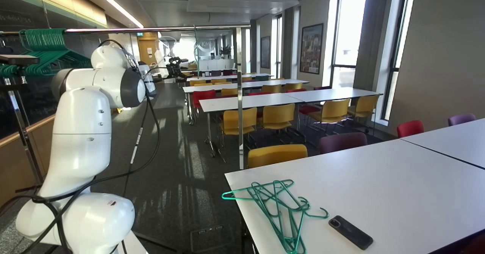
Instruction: Put one green hanger on the rail.
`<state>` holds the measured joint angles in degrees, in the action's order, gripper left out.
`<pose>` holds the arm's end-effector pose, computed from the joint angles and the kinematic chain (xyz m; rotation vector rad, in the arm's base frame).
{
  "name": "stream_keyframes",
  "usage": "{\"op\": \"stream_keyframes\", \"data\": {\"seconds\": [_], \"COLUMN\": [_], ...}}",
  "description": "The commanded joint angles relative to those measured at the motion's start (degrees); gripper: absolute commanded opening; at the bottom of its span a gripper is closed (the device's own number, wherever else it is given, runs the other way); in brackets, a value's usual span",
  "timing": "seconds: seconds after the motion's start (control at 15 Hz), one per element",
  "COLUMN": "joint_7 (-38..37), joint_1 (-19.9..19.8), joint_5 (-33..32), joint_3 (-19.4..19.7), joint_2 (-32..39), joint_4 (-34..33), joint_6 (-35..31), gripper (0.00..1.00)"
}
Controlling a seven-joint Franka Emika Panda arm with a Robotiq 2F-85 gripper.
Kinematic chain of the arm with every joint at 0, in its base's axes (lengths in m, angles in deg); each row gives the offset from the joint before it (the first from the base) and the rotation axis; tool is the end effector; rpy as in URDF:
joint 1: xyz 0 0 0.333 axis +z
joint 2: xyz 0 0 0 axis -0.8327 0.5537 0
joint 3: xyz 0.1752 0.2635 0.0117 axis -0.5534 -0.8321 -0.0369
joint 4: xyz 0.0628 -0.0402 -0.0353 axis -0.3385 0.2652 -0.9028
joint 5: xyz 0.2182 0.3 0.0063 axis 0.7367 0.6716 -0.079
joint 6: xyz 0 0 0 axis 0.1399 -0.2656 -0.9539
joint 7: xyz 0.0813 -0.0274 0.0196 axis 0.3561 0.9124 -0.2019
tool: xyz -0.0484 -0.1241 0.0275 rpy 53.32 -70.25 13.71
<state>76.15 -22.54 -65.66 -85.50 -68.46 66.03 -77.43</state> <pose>0.5109 0.4571 0.6258 0.9561 1.1091 0.6217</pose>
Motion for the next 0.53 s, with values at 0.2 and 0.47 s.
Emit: {"op": "stream_keyframes", "data": {"seconds": [0.2, 0.47], "joint_7": [-11.09, -19.43], "joint_1": [-0.06, -1.13], "joint_5": [-2.60, 5.37], "joint_3": [-0.91, -1.48], "joint_2": [-5.24, -7.51], "joint_4": [4.15, 8.11], "joint_6": [-6.14, -13.29], "gripper": [1.00, 1.00]}}
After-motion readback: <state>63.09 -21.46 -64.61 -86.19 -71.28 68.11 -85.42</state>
